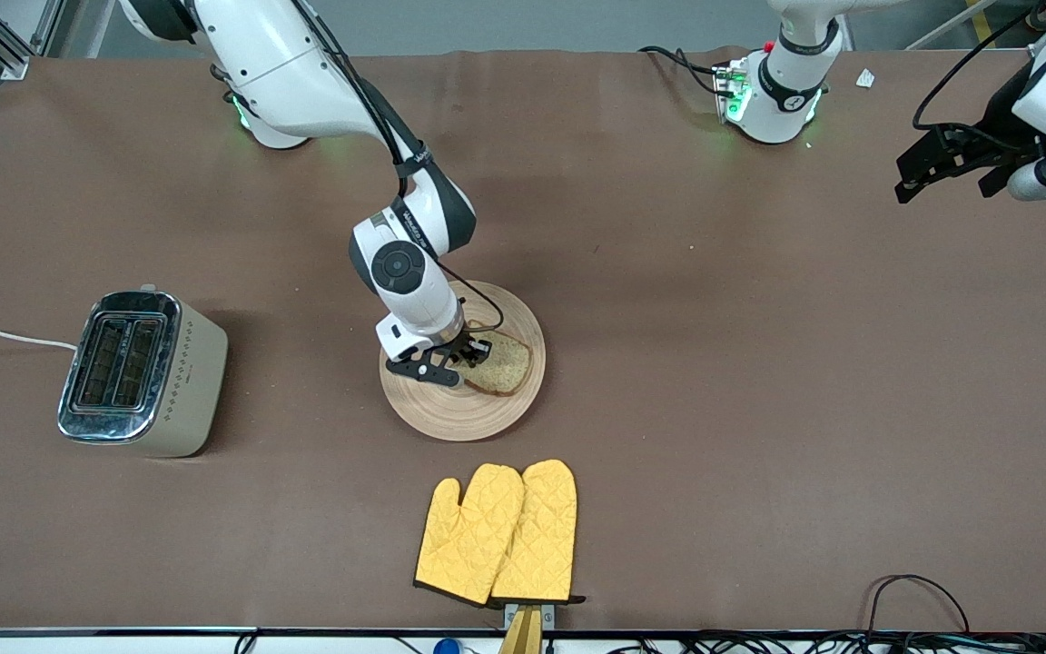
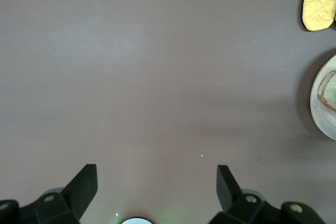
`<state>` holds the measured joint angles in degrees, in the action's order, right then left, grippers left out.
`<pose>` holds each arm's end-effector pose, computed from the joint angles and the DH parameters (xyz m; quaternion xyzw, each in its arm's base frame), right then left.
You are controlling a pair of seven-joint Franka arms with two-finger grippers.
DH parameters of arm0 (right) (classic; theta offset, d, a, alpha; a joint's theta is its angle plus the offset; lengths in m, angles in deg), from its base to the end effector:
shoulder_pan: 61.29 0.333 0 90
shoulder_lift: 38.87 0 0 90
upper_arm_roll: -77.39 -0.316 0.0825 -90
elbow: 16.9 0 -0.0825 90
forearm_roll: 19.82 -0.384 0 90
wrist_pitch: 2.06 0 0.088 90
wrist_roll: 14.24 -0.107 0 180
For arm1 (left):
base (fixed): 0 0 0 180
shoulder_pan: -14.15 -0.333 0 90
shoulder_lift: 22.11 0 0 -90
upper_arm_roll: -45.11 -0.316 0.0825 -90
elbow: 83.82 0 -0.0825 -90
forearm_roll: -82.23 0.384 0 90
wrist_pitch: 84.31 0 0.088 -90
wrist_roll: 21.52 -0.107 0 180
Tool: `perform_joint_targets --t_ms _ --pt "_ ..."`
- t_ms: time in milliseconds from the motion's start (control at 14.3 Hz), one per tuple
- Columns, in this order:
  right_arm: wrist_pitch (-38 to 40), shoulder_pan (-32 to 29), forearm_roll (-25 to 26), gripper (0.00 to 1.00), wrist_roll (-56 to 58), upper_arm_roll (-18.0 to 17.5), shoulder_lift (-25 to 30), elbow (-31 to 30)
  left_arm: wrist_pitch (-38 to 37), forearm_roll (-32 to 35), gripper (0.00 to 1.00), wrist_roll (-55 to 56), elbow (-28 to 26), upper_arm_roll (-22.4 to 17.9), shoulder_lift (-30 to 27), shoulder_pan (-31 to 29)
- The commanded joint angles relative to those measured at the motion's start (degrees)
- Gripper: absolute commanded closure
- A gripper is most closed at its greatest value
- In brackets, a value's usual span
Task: Move plate and put bread in toaster
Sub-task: 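Close the right gripper on the bread slice's crust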
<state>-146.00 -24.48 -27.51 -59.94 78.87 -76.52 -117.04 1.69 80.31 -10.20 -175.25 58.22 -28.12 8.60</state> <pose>0.5515 0.3916 0.2069 -0.9882 0.1388 -0.0185 0.0613 0.5092 -0.0786 0.6612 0.9995 0.0321 0.0028 0.0054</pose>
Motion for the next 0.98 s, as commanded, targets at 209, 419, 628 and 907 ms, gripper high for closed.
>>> perform_joint_targets --t_ms 209,419,628,907 --pt "-0.81 0.54 1.19 0.92 -1.23 0.1 0.47 -1.55 0.57 -0.8 0.0 -0.87 0.73 -0.28 0.65 -0.25" --pt "-0.81 0.63 1.19 1.0 -1.32 0.1 0.47 -1.55 0.57 -0.8 0.0 -0.87 0.82 -0.19 0.65 -0.25" --pt "1.28 0.45 2.5 1.0 -0.18 0.62 1.52 -1.46 0.65 -0.72 0.0 -0.87 1.0 -0.19 0.57 -0.16" --pt "11.91 -1.39 4.27 1.0 1.4 0.8 6.18 0.55 0.57 -0.72 0.0 -0.87 1.61 -0.19 0.57 -0.16"
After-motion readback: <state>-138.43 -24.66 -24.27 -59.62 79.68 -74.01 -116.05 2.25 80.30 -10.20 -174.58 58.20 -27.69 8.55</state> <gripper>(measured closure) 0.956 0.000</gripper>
